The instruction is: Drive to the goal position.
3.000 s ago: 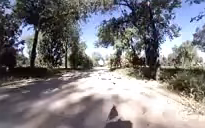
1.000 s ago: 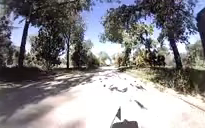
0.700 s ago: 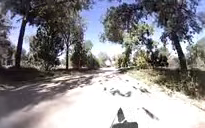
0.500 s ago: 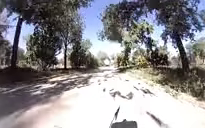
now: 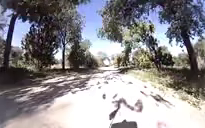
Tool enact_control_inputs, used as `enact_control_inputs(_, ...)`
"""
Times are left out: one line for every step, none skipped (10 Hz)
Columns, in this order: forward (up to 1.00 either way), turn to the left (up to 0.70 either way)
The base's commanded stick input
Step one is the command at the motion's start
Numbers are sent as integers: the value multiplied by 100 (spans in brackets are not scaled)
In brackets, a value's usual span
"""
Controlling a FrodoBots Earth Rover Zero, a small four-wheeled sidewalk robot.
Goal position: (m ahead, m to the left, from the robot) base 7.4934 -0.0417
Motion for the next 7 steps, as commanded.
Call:
enact_control_inputs(100,3)
enact_control_inputs(100,3)
enact_control_inputs(100,3)
enact_control_inputs(100,3)
enact_control_inputs(100,3)
enact_control_inputs(100,3)
enact_control_inputs(100,3)
